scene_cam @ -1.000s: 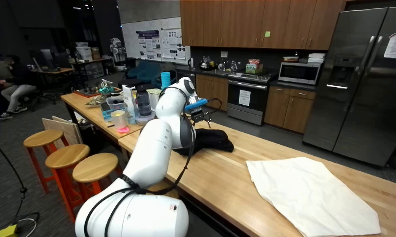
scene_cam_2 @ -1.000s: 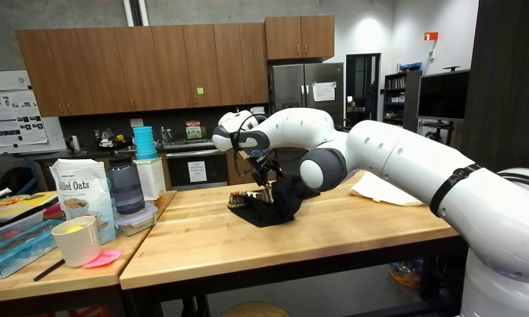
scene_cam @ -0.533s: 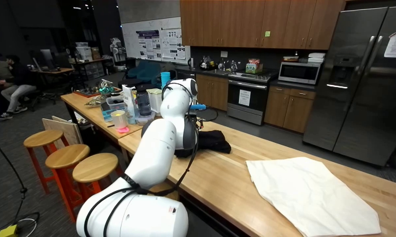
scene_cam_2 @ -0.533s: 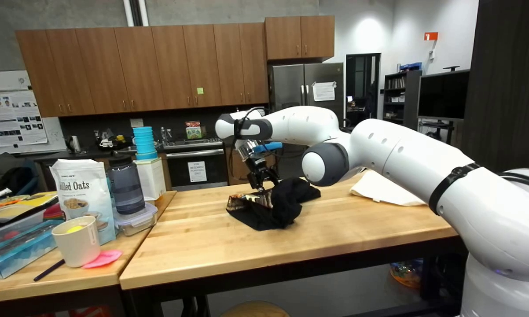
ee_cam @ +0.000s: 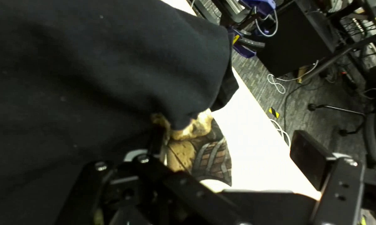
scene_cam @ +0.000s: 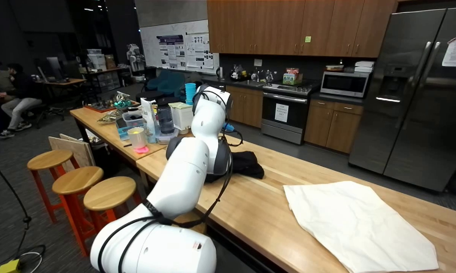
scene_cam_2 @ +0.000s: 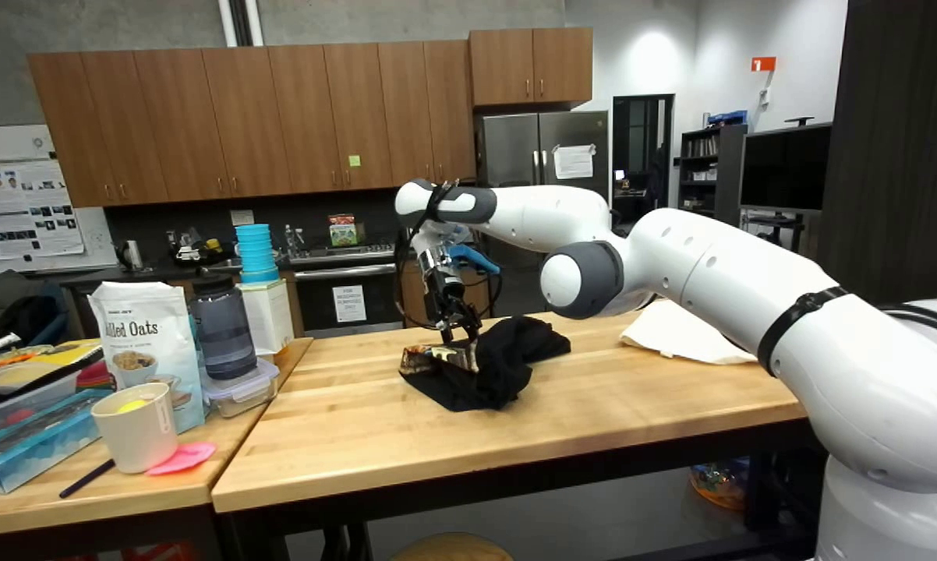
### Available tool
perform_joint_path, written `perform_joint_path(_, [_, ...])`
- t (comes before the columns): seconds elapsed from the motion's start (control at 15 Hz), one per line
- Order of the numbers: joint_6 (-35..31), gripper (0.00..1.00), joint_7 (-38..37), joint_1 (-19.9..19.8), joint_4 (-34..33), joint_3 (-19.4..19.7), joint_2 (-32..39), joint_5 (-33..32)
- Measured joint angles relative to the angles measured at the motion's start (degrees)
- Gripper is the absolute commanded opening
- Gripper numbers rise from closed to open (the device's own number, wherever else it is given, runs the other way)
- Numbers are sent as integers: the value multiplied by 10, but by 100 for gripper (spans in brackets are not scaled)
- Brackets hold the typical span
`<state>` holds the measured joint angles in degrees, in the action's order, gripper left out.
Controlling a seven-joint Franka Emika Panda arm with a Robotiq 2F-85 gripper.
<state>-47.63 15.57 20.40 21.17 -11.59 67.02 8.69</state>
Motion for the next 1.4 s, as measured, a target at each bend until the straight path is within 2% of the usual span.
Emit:
perform_joint_path(0.2, [-16, 100, 2, -1, -4, -7, -5, 5])
perform_joint_path(0.4, [-35, 100, 21, 21, -6, 17, -23, -56])
perform_joint_path(0.93, [-85, 100, 89, 92, 0, 118, -53, -250])
perform_joint_path(1.4, [-170, 100, 85, 110, 4, 205, -13, -380])
